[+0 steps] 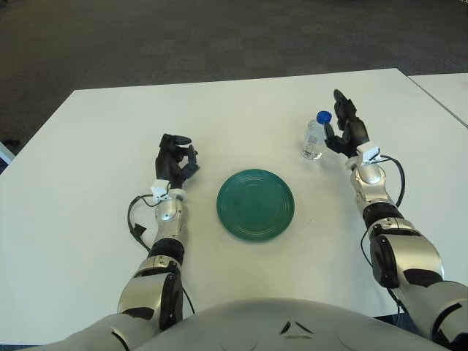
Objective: Put the bottle into the plate.
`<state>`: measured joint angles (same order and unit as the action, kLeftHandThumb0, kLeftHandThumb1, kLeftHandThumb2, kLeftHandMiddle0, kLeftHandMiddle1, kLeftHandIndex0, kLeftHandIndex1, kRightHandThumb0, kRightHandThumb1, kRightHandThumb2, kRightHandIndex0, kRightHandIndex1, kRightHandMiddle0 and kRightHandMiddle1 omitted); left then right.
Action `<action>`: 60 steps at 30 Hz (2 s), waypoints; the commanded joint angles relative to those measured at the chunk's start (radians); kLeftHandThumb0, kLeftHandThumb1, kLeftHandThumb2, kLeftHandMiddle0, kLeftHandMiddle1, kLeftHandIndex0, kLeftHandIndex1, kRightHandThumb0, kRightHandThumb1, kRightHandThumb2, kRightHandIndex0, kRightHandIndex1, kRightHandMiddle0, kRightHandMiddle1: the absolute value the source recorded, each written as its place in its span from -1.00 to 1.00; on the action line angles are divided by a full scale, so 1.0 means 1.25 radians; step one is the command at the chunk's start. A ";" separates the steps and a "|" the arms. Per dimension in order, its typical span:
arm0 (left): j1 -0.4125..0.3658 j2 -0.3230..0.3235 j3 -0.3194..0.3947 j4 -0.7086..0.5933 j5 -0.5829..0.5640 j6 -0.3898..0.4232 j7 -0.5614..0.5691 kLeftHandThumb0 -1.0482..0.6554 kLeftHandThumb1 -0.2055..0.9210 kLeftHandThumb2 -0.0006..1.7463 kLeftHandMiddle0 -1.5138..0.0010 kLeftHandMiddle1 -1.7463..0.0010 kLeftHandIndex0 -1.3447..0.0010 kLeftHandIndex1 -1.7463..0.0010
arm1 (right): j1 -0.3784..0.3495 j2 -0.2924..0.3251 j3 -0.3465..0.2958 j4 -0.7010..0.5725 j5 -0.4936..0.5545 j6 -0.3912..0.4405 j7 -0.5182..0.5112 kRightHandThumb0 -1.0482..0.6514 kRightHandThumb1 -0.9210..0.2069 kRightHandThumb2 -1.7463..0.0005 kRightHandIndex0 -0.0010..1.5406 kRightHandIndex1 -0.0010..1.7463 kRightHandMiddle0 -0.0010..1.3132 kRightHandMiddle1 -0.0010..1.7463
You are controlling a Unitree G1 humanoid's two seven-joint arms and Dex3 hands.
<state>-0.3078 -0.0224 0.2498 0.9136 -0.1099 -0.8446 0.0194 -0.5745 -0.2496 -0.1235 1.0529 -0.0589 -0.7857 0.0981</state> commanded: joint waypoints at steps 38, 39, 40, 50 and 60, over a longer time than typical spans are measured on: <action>0.072 -0.013 0.002 0.052 0.007 -0.031 -0.007 -0.77 1.00 -0.23 0.78 -0.72 0.85 -0.74 | 0.104 -0.029 0.086 -0.080 -0.050 -0.076 0.033 -1.00 -1.00 0.16 -1.00 -1.00 -1.00 -1.00; 0.072 -0.013 0.002 0.052 0.008 -0.032 -0.006 -0.77 1.00 -0.24 0.77 -0.71 0.85 -0.73 | 0.107 -0.028 0.087 -0.083 -0.051 -0.077 0.033 -1.00 -1.00 0.16 -1.00 -1.00 -1.00 -1.00; 0.072 -0.014 0.001 0.051 0.009 -0.034 -0.006 -0.77 1.00 -0.24 0.77 -0.71 0.84 -0.73 | 0.111 -0.026 0.089 -0.087 -0.052 -0.076 0.033 -1.00 -1.00 0.16 -1.00 -1.00 -1.00 -1.00; 0.073 -0.026 -0.009 0.049 0.019 -0.055 0.003 -0.75 1.00 -0.25 0.74 -0.68 0.85 -0.71 | 0.136 -0.024 0.101 -0.112 -0.074 -0.060 0.005 -1.00 -1.00 0.22 -1.00 -1.00 -1.00 -1.00; 0.077 -0.042 -0.022 0.033 0.032 -0.063 0.017 -0.76 1.00 -0.24 0.74 -0.69 0.86 -0.71 | 0.139 -0.009 0.092 -0.102 -0.072 -0.073 -0.047 -1.00 -1.00 0.33 -0.95 -0.98 -0.90 -0.95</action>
<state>-0.2989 -0.0370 0.2251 0.9102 -0.0649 -0.9140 0.0282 -0.4072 -0.2769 0.0032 0.9247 -0.1734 -0.8656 0.0459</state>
